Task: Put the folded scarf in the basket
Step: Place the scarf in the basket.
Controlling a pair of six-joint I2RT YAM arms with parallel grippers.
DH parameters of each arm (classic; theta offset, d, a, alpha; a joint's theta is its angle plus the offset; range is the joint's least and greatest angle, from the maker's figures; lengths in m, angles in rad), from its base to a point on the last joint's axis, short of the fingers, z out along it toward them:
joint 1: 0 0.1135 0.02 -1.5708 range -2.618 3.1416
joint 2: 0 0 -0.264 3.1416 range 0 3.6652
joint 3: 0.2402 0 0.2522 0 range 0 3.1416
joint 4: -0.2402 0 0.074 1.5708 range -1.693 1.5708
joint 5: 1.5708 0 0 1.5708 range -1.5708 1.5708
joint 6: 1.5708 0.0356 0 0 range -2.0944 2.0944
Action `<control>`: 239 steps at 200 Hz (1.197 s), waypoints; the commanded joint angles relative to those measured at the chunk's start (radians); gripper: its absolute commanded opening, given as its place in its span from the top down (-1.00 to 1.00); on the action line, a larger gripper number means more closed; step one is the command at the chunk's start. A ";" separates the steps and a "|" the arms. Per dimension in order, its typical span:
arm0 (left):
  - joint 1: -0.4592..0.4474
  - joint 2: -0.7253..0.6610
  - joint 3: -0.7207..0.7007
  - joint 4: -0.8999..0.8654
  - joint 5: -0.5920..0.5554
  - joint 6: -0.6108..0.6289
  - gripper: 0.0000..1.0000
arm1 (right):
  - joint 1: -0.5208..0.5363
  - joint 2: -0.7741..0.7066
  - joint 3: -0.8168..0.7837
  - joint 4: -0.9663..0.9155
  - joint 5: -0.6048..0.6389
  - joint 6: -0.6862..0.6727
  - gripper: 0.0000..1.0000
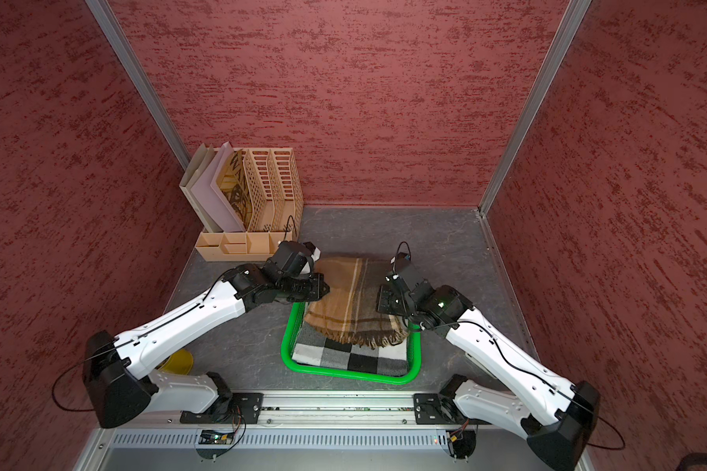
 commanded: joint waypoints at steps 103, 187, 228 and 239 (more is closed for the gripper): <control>-0.061 -0.110 -0.110 -0.085 -0.065 -0.052 1.00 | 0.132 -0.089 -0.095 -0.110 0.152 0.166 1.00; -0.074 -0.096 -0.168 -0.055 -0.070 -0.059 1.00 | 0.229 -0.081 -0.163 -0.127 0.190 0.284 1.00; -0.081 -0.073 -0.212 -0.012 -0.085 -0.061 1.00 | 0.229 -0.062 -0.180 -0.149 0.239 0.278 1.00; -0.083 -0.066 -0.214 -0.012 -0.096 -0.061 1.00 | 0.229 -0.059 -0.190 -0.148 0.246 0.279 1.00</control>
